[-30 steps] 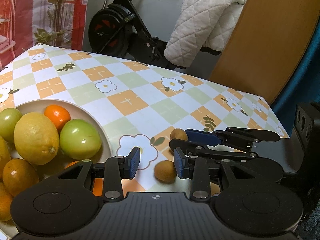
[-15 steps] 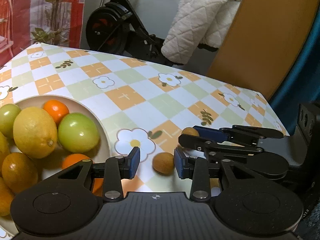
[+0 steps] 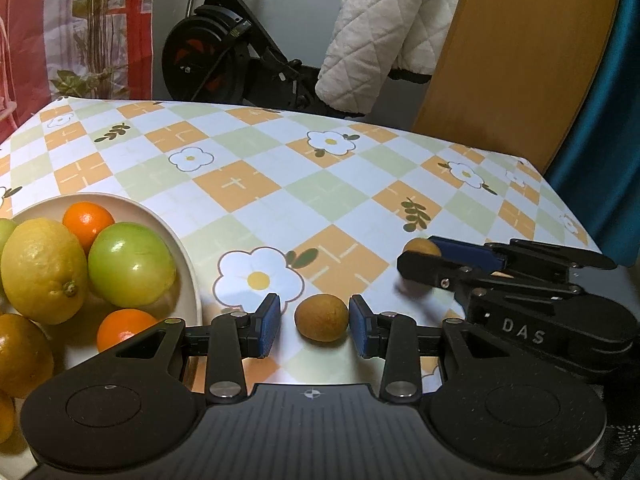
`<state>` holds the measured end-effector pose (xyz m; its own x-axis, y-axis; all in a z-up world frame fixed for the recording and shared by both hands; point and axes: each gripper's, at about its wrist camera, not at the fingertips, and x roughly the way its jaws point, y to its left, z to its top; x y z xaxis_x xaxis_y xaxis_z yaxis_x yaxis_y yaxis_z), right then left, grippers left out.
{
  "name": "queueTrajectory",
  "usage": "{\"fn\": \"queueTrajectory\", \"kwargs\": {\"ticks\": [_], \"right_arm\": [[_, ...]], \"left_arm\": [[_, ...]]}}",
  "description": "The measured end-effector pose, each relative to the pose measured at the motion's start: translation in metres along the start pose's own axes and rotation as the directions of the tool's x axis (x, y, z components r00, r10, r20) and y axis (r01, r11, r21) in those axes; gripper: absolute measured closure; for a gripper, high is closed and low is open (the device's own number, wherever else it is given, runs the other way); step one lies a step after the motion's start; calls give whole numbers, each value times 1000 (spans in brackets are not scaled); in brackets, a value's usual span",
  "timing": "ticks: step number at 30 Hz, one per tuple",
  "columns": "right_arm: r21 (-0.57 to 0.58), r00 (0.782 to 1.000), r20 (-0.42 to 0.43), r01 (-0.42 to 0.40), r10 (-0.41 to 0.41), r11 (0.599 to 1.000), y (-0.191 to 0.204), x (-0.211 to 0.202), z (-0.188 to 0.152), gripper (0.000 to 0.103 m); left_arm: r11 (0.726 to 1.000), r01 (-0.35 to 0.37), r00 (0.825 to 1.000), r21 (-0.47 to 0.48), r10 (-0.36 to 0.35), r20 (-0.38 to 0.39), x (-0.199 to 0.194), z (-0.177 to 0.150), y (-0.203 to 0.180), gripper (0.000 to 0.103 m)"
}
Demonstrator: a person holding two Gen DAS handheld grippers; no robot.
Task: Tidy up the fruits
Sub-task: 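Close the left gripper around a small brown kiwi, then carry the small kiwi into the plate and open the left gripper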
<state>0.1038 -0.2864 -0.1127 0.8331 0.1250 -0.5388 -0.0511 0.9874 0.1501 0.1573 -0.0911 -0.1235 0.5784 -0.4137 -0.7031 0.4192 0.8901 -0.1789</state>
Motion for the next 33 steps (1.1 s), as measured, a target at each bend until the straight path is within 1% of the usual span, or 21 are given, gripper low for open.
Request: {"fn": "queueTrajectory", "kwargs": {"ticks": [3,4,5,11,21,25,29,33], "right_arm": [[13,1000,4,7,-7,1000,-1,0,-1,78],[18,1000,5,8,-8,1000,-1,-1,-1,78],[22,1000,5,10,-10,1000,-1,-1,-2,78],[37,1000,17,18,-19,999,2,-3,-4,78],[29,999,30,24,-25,999,20,-9,-12,78],[3,998,40,38,-38,999,29,-12,-14,78],[-37,997,50,55,-53,998,37,-14,-15,78],[-24,994,76,79,-77,997,37,-19,-16,78]], "left_arm": [[1000,5,1000,11,-5,7,-2,-2,0,65],[1000,9,1000,10,-9,9,-3,-3,0,71],[1000,12,1000,8,-12,11,-3,-3,0,72],[1000,8,999,-3,-8,32,-11,-6,3,72],[1000,-12,994,-8,12,108,-43,-11,3,72],[999,-22,991,-26,25,135,-58,-11,8,72],[998,-36,988,-50,43,146,-70,-13,16,72],[996,-49,987,-76,60,151,-81,-16,25,72]]}}
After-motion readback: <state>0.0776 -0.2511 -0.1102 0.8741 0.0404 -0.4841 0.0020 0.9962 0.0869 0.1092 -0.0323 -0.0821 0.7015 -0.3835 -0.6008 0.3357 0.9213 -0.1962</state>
